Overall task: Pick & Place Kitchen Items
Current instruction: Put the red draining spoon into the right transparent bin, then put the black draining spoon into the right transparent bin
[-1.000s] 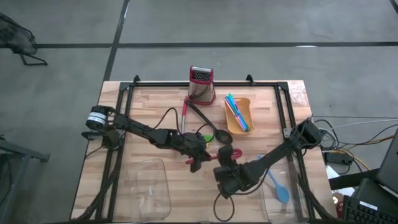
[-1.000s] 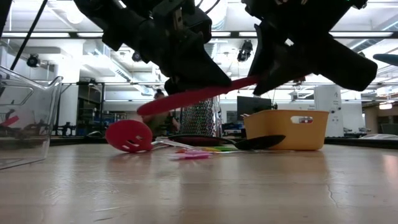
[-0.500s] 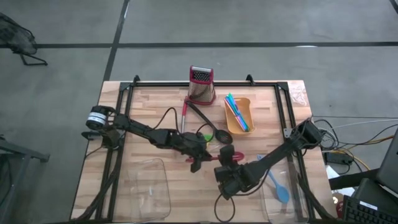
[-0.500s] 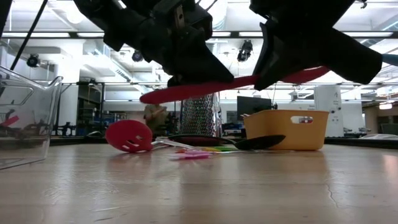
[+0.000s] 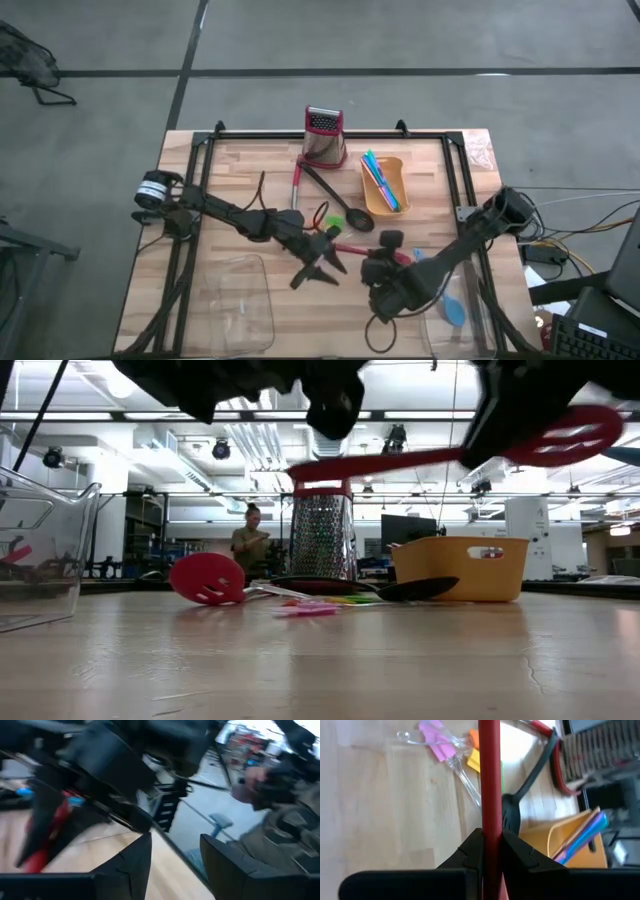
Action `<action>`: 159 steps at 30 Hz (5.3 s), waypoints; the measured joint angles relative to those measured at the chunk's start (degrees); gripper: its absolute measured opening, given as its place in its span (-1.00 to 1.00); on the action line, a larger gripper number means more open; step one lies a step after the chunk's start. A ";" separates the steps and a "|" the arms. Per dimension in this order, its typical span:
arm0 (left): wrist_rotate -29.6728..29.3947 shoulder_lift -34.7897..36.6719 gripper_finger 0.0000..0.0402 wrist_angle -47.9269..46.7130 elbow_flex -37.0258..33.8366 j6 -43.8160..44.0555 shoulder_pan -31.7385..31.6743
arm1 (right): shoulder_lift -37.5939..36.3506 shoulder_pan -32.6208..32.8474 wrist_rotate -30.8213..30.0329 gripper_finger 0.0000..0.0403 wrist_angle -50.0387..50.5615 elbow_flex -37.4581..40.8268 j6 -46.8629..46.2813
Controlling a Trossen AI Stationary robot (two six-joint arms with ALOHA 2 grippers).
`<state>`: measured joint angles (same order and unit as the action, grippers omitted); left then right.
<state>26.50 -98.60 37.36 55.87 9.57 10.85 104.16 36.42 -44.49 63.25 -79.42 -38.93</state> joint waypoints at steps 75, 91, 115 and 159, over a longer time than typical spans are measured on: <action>-10.20 2.62 -0.14 -7.23 -1.81 -2.83 4.05 | -2.06 26.21 -8.04 -0.04 21.28 -0.49 -61.88; -10.12 2.62 -0.15 -6.38 -1.81 -2.15 4.02 | -2.06 6.27 -15.69 -0.12 18.20 -5.63 -36.57; -10.12 2.62 -0.15 -6.40 -1.81 -3.03 4.02 | -1.64 -4.84 -18.53 -0.50 12.36 -4.63 -27.50; -12.26 4.99 -0.15 -7.87 -2.23 -5.86 4.02 | -1.64 -7.66 -18.53 -0.91 2.45 -0.57 -14.48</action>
<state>14.24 -93.61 29.49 53.64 3.71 14.87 102.52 28.76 -63.02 65.69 -79.99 -53.41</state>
